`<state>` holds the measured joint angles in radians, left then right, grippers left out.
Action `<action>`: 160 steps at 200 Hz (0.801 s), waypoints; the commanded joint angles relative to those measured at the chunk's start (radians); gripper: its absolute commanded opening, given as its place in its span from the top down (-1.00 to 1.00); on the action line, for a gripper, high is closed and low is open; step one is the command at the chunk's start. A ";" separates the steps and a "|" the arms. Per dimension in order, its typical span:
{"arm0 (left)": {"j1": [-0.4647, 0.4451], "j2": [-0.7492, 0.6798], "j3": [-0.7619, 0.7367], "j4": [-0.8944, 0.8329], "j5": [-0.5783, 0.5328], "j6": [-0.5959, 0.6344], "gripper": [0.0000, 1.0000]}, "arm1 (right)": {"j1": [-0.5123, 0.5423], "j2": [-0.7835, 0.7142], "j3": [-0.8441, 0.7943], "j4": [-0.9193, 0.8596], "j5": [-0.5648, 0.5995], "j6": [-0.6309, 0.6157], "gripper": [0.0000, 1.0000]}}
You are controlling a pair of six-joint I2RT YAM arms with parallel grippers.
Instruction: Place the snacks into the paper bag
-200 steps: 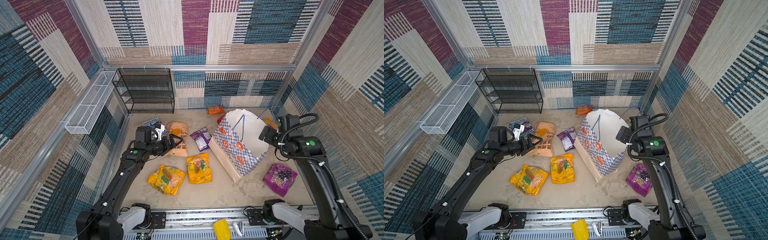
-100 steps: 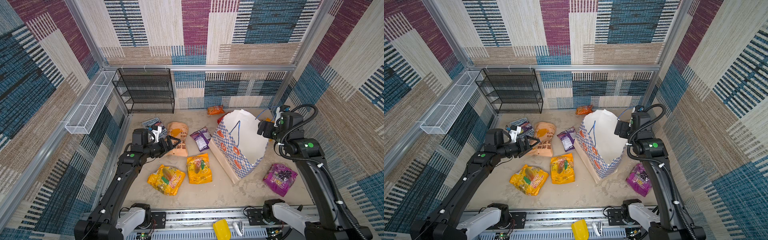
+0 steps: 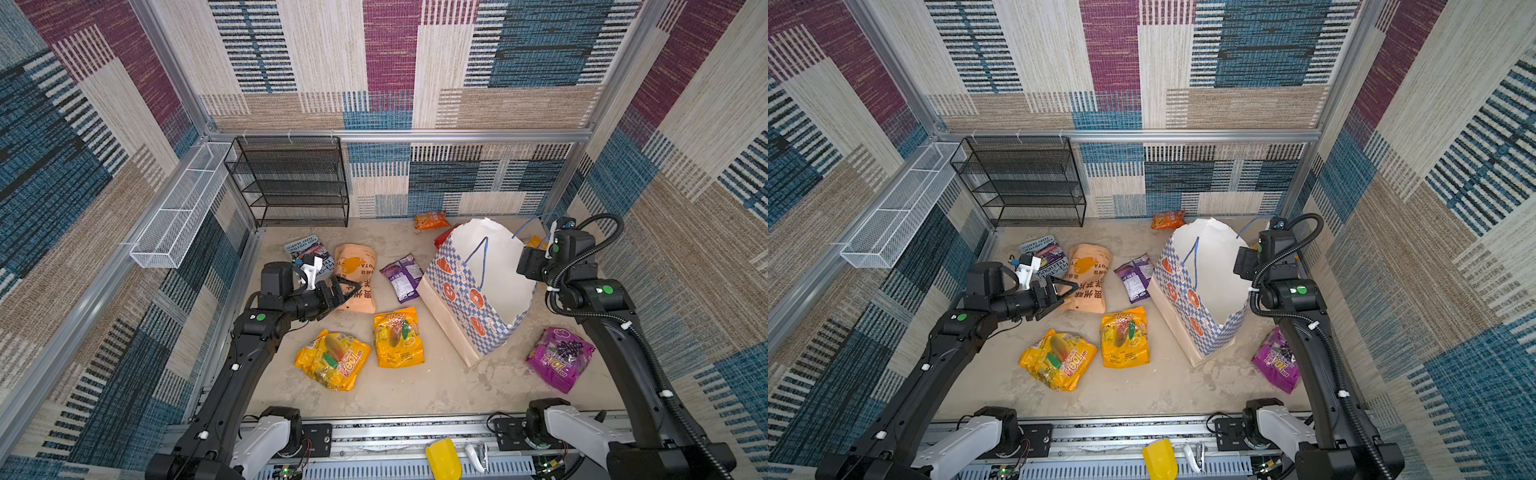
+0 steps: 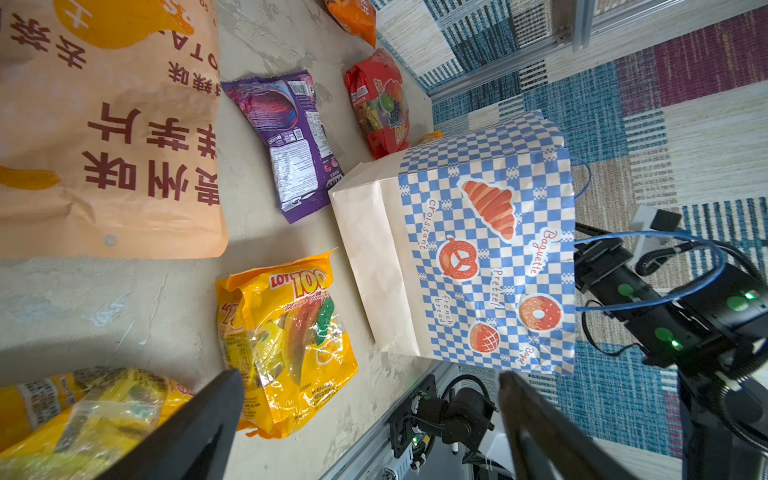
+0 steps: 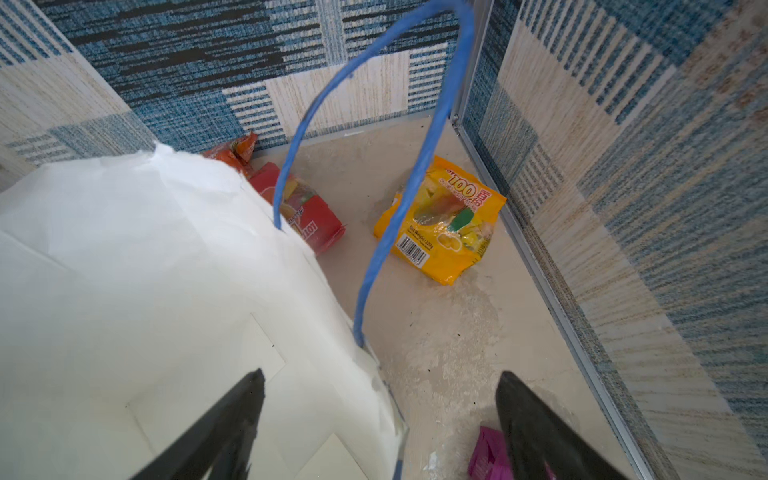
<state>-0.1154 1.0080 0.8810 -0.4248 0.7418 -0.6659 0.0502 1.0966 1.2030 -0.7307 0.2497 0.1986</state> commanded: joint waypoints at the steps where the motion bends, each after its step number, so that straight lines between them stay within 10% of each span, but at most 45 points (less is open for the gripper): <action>1: 0.003 -0.016 -0.026 0.075 0.095 -0.003 -0.97 | -0.045 0.038 0.017 0.052 -0.089 0.015 -0.77; 50: 0.010 -0.093 -0.053 0.202 0.266 -0.026 -0.98 | -0.082 0.095 0.048 0.073 -0.153 -0.019 -0.56; 160: 0.016 -0.135 -0.089 0.140 0.209 -0.022 -0.97 | -0.082 0.099 0.004 0.074 -0.160 -0.034 -0.27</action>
<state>-0.1024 0.8871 0.7975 -0.3092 0.9466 -0.6754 -0.0322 1.1893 1.2098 -0.6865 0.0586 0.1680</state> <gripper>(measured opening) 0.986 0.636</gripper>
